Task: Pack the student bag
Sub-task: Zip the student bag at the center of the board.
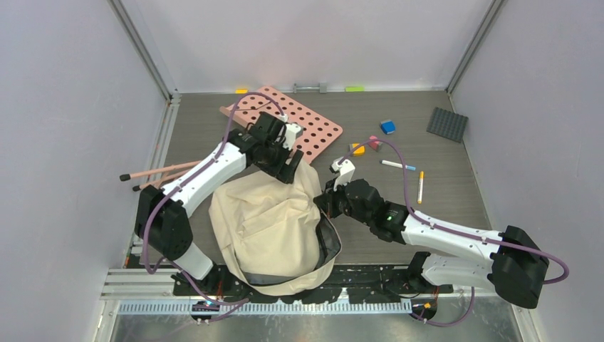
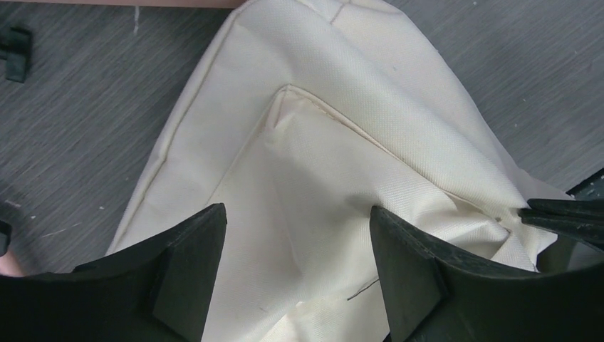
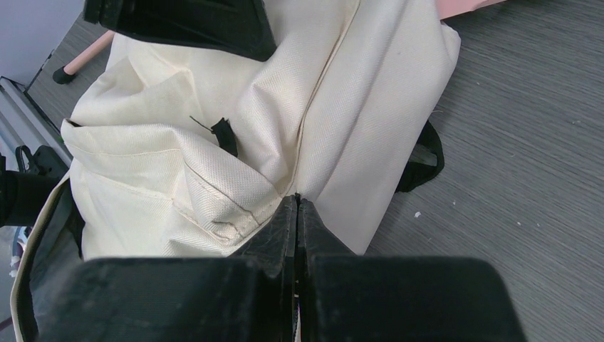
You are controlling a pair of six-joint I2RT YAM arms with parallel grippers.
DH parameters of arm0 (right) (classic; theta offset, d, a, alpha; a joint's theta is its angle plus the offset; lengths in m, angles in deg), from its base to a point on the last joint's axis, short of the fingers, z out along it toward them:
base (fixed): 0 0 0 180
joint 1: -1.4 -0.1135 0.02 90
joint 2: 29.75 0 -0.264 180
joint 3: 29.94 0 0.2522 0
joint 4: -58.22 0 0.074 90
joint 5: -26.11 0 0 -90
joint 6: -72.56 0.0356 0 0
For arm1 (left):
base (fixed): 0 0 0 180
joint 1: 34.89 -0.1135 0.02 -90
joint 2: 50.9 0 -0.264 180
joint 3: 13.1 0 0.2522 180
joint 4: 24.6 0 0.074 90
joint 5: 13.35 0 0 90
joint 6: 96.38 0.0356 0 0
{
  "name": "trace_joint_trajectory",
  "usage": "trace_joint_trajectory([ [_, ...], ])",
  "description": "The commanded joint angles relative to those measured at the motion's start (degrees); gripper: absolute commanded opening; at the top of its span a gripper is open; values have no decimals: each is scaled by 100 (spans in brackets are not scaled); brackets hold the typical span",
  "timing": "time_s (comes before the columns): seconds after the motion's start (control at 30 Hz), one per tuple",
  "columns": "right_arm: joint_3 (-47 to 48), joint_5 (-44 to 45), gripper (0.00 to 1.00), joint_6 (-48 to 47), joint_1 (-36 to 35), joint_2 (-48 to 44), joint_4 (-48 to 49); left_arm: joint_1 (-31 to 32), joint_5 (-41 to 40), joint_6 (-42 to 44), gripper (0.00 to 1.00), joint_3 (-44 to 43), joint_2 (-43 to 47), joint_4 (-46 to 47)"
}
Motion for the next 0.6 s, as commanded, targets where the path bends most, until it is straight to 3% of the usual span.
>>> trace_joint_trajectory([
  [0.0,116,-27,1,-31,-83,-106,221,-23,608,-187,71,157,-109,58],
  [0.07,146,70,1,-77,-83,-127,160,-23,758,-240,59,111,-245,-45],
  [0.2,170,322,3,-104,-84,-206,85,-28,852,-298,21,-49,-421,-202],
  [0.3,280,457,4,-154,-83,-317,-312,-23,730,-280,3,-30,-403,-185],
  [0.57,218,751,4,-152,-94,-694,-964,-98,243,-387,0,-51,-372,-192],
])
